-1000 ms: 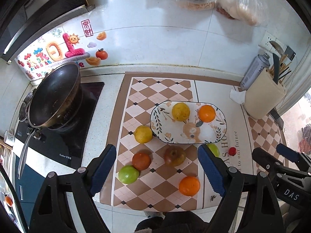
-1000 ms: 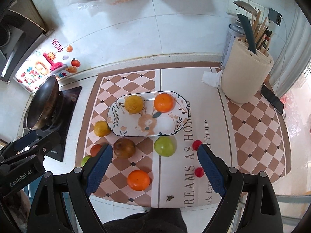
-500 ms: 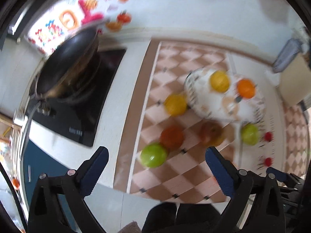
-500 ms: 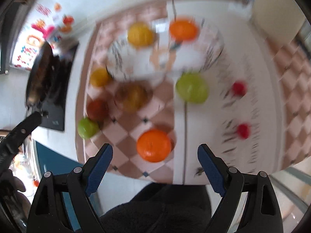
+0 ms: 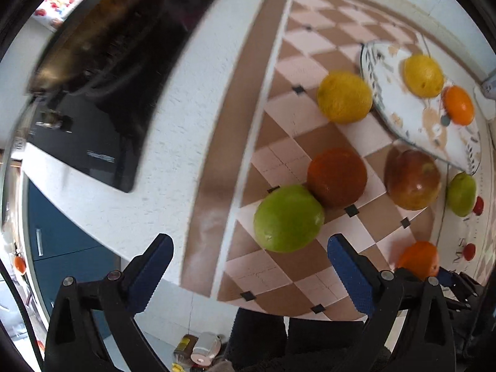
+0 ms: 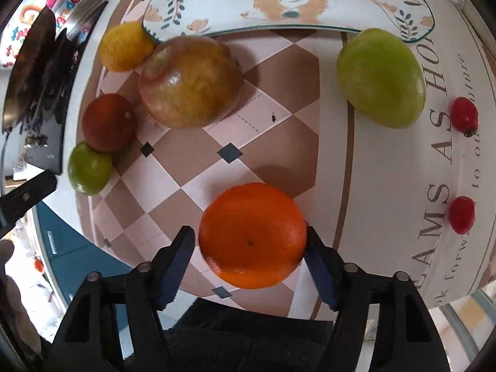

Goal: Organize fruits
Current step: 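Grasp the green apple with the left tool while the right tool grasps another orange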

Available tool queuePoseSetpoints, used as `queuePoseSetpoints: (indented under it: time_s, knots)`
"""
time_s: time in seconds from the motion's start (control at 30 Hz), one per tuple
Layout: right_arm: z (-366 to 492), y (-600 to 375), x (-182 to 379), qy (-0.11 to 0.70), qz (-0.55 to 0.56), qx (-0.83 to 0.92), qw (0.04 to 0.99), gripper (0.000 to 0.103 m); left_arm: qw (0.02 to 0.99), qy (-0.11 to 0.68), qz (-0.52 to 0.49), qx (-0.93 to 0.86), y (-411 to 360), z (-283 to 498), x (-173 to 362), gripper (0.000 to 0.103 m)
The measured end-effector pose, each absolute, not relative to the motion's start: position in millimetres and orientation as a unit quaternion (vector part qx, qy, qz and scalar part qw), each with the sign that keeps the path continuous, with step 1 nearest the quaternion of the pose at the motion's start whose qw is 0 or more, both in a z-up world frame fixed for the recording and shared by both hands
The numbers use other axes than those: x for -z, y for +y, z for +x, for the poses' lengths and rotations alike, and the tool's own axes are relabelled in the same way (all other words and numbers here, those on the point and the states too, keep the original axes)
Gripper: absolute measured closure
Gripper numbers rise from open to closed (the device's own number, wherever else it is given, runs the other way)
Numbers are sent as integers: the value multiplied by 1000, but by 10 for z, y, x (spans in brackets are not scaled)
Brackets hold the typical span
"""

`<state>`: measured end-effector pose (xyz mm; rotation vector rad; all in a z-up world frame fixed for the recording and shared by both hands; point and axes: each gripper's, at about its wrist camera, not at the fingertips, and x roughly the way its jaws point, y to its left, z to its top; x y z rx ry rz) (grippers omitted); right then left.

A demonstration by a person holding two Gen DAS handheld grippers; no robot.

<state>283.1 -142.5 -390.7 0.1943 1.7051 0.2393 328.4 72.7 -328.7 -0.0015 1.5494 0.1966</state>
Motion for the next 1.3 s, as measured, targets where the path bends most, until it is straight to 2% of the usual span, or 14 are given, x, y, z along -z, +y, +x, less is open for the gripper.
queuePoseSetpoints:
  time_s: [0.13,0.27,0.3,0.33,0.4,0.43,0.57,0.87,1.03,1.13,1.3]
  knots:
    - [2816,-1504,3953,754,89,-107,642,36,697,714,10,-65,670,3349,3514,1]
    - [2829,-1639,3935,758,92,-104,637,36,689,721,61,-35,458,3379,3618,1]
    - [2833,-1664,3933,759,93,-102,636,36,690,720,77,-26,397,3381,3644,5]
    - [2832,-1688,3939,760,95,-101,635,36,688,720,89,-16,341,3384,3675,10]
    - [2843,-1703,3934,760,95,-100,635,36,679,725,112,-7,254,3377,3753,44]
    - [2845,-1722,3932,761,94,-99,634,36,677,725,126,-11,230,3369,3783,46]
    - [2853,-1826,3918,761,100,-93,635,36,684,718,125,-12,191,3326,3767,46]
    - [2786,-2220,3907,762,110,-85,633,36,675,737,-1,9,-40,2982,3645,46]
    - [2783,-2319,3913,769,117,-88,622,36,672,740,-1,8,-176,2943,3737,46]
    - [2773,-2363,3865,769,121,-92,621,29,678,735,9,7,-169,2911,3704,46]
    - [2790,-2298,3853,768,99,-90,626,30,682,731,20,8,-236,2895,3628,46]
